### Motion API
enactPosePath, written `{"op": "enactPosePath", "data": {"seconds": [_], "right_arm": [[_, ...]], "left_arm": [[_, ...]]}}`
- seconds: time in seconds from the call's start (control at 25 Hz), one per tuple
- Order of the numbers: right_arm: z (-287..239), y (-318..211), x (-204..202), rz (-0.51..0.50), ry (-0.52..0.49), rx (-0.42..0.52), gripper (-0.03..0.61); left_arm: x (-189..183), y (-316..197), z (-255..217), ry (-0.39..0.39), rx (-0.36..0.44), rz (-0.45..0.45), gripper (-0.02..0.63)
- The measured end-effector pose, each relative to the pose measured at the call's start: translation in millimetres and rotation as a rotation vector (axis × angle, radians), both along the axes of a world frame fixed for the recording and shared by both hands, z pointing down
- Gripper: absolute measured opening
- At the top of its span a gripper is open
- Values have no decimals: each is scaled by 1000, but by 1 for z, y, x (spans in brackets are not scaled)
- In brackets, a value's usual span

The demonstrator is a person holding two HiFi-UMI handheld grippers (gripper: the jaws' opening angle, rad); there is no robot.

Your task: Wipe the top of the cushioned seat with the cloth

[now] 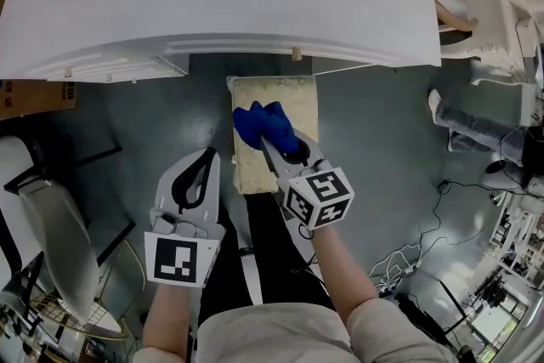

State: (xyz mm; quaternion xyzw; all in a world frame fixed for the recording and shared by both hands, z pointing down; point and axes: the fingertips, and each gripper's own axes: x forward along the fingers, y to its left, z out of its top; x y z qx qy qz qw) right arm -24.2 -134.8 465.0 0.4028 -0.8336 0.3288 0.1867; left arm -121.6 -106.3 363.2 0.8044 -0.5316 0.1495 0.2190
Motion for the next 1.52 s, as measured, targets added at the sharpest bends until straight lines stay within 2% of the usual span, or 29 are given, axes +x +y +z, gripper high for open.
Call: {"op": "enactPosePath", "data": {"seconds": [0.32,0.88,1.12,1.24,1.32,1.52], "right_arm": [[64,-9,-15,-11,-6,-81,103],[150,-25,-30,-37,31,-146,103],[183,-38,-33,-25,87,-180,103],[206,-35,-38,-61,156,-215,103],[210,-35,-39,-96,192,-199,102],[210,-35,-38,-137,192,-189,100]], "left_arm": [[-7,1,32,6,-23,2,0],[-11,5,70,23,-43,-10,1],[-10,4,74,17,-49,-10,1],[-9,3,76,15,-53,-7,0],[-7,3,77,15,-56,-5,1],[-1,1,78,13,-54,4,0]]}}
